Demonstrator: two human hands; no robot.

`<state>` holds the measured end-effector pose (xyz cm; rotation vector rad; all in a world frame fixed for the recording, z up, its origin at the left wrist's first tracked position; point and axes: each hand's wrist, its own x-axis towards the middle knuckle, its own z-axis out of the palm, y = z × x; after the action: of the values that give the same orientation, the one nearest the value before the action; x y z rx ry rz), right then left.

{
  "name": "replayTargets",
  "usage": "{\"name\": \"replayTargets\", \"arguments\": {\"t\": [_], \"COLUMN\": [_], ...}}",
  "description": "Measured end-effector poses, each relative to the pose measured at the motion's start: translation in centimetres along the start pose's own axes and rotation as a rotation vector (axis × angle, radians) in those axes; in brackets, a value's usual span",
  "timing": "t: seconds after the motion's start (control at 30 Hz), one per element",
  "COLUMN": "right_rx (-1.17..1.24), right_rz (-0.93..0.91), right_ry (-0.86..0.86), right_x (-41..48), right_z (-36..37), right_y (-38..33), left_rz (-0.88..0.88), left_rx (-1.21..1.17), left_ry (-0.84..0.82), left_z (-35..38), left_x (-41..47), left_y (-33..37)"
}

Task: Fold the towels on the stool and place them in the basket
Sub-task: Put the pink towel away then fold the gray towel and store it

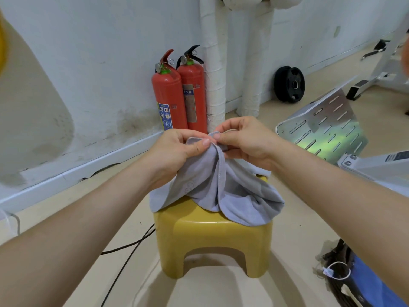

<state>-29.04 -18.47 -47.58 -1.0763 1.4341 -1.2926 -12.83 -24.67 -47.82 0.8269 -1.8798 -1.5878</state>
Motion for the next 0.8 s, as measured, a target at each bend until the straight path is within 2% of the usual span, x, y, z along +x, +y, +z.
{"name": "replayTargets", "arguments": {"t": [0.1,0.2,0.33,0.53,0.8], "right_rx": [0.042,0.093,0.13,0.146,0.065], "right_rz": [-0.022,-0.016,-0.005,-0.02,-0.017], "right_ry": [-0.004,-0.033,-0.056,-0.045,-0.049], "right_x": [0.0,-0.1,-0.1,-0.3,-0.4], "right_z": [0.1,0.2,0.2,0.3,0.4], "right_y": [-0.1,-0.1,-0.2,-0.2,-0.4], "left_rz": [0.083,0.142,0.164,0.123,0.223], "left_rx": [0.172,0.282,0.294,0.22,0.374], "left_ry": [-0.06,0.027,0.21,0.179,0.193], "left_z": [0.1,0.5,0.5,-0.1,-0.4], "left_x": [-0.1,-0.3,0.0,0.0,0.0], "left_y": [-0.2,0.1,0.3,0.8,1.1]}}
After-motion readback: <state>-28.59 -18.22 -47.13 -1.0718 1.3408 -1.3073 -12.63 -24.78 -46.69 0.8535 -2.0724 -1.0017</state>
